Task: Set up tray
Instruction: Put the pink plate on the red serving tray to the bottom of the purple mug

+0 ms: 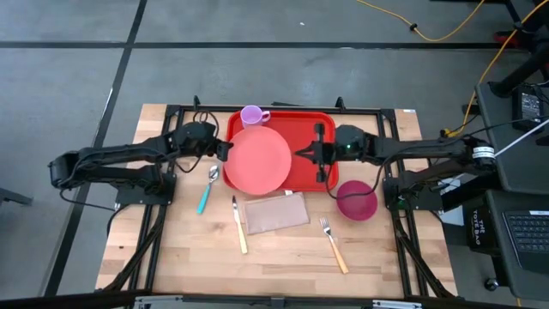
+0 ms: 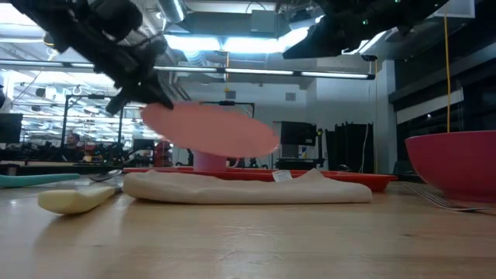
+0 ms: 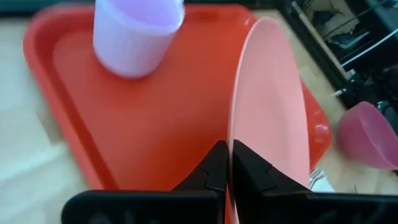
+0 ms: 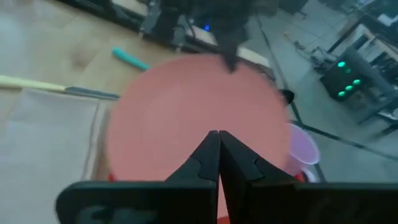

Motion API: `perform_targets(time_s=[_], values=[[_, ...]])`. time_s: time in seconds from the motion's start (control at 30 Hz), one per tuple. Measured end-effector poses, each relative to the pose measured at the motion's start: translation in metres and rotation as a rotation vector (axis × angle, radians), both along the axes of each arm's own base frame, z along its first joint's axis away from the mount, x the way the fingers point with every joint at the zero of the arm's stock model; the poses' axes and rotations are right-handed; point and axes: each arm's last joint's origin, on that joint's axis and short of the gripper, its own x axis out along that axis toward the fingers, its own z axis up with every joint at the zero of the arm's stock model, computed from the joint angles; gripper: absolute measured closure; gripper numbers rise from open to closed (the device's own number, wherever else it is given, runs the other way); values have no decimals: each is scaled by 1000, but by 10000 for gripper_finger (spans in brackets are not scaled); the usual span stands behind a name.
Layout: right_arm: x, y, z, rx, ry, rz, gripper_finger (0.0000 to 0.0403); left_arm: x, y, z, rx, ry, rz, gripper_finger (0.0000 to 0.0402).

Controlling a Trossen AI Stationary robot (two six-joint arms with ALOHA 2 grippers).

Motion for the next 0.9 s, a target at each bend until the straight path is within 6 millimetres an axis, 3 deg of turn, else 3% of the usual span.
perform_targets(time_s=[0.27,0.9], values=[[-2,-5,1,26,-4,-17,393,-1,5,-31,-77,-55,23,400],[-2,-5,1,26,-3,-17,393,7,30,-62,-148,31,136,400]])
